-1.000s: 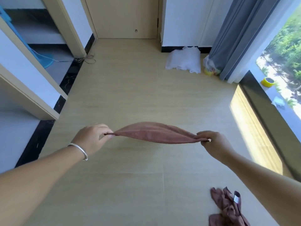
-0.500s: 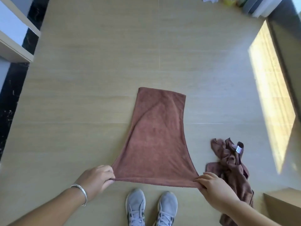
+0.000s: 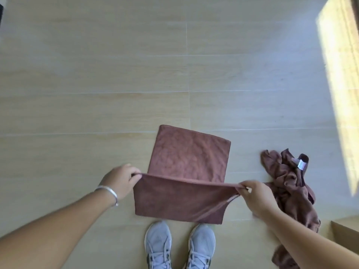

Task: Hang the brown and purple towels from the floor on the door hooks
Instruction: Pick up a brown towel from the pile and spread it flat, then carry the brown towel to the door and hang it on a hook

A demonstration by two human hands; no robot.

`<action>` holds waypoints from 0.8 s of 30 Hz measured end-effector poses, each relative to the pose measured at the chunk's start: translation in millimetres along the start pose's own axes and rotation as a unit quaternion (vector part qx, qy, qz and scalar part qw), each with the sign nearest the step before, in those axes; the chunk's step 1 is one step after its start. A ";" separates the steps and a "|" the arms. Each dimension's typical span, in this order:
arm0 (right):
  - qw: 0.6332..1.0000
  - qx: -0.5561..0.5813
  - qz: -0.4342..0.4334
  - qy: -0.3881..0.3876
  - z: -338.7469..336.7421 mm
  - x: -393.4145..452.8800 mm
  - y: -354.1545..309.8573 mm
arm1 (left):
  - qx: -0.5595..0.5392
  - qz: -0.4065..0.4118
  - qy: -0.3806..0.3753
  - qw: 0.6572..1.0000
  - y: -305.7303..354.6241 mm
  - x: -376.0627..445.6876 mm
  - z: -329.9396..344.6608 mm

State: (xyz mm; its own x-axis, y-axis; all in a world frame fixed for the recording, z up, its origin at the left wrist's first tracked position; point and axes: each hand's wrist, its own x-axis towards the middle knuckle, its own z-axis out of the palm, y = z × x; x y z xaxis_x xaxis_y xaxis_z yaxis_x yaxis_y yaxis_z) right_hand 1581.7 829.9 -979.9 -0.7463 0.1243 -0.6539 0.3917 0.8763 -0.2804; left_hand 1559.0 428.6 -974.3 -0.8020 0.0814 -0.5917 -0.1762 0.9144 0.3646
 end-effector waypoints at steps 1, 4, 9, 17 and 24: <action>1.000 0.021 0.019 0.013 -3.6 17.2 -2.1 | -0.002 -0.001 0.015 1.000 5.1 23.0 -2.7; 0.994 0.075 0.056 0.052 -8.0 76.8 -7.3 | 0.011 -0.004 0.058 0.998 22.2 97.7 -8.3; 0.982 0.095 0.085 0.137 11.3 154.7 -9.6 | 0.008 -0.096 0.130 0.987 30.7 180.6 19.6; 0.971 -0.196 -0.134 -0.030 124.8 91.3 23.9 | 0.216 0.122 -0.012 0.969 -15.8 81.9 151.8; 0.911 -0.349 -0.199 -0.095 204.4 40.4 66.3 | 0.311 0.201 -0.063 0.927 -56.9 27.2 216.7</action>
State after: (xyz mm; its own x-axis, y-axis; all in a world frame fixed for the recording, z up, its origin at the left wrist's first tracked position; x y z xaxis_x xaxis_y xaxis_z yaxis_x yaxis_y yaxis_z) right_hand 1687.6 797.9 -1168.5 -0.6222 -0.2930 -0.7260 -0.3769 0.9249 -0.0502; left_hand 1670.9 464.8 -1166.9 -0.6514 0.4756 -0.5912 0.5178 0.8482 0.1117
